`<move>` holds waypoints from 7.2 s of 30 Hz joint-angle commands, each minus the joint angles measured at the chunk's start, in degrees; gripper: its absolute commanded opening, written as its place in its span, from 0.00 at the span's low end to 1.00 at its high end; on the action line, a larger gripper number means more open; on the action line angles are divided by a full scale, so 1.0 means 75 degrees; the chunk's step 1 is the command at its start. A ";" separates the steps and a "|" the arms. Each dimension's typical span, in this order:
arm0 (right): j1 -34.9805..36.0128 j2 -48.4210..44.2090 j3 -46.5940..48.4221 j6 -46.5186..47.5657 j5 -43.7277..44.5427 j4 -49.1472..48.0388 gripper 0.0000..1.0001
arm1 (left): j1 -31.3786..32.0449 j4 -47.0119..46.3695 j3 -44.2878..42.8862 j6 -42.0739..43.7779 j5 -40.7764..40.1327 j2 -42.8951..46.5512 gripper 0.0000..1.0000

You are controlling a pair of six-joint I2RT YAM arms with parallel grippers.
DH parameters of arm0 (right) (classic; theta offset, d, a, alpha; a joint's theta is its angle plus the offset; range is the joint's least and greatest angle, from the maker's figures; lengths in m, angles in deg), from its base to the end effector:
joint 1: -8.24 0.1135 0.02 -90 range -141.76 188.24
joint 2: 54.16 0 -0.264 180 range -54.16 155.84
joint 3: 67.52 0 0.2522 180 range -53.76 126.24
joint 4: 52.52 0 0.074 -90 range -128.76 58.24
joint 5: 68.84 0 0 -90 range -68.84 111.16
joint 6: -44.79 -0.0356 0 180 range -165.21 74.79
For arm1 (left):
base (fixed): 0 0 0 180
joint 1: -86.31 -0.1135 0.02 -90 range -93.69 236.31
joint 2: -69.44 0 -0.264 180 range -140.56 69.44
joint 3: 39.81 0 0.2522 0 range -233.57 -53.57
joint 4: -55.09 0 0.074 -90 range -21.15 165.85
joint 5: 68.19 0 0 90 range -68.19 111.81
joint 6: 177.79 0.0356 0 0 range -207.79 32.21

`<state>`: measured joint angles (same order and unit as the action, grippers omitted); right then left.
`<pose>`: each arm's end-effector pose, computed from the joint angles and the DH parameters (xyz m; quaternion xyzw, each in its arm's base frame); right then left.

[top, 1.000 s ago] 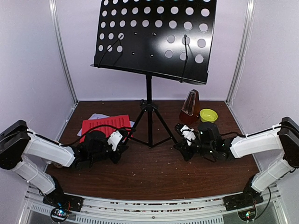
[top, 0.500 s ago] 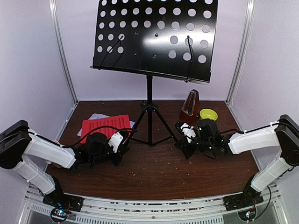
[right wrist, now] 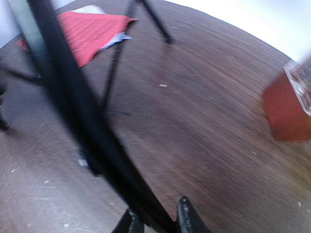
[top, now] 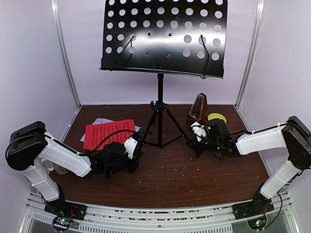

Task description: Set up the instrument practice props

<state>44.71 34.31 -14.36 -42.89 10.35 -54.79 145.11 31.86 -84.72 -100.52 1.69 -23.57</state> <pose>0.2454 0.1897 0.1722 -0.3330 0.8105 0.2185 0.4295 0.1658 -0.2501 0.1442 0.2382 0.8004 -0.1903 0.5161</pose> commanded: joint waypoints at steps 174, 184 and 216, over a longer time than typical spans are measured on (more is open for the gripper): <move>0.1831 -0.3818 -0.0248 -0.1788 -0.3234 -0.1239 1.00 | 0.0729 1.1668 -0.6360 0.2410 0.6890 0.4723 0.00; 0.1906 -0.4879 -0.0446 -0.1779 -0.3162 -0.0996 1.00 | 0.1206 1.2180 -0.7936 0.3265 0.6342 0.3767 0.00; 0.3927 -0.5803 0.2103 0.0187 -0.0383 0.2441 0.32 | 0.1206 1.0422 -0.7928 0.2978 0.4927 0.4135 0.00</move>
<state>74.32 -9.43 -0.37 -43.15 8.01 -38.79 154.03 112.27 -143.02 -78.32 36.99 7.01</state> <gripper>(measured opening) 0.262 0.007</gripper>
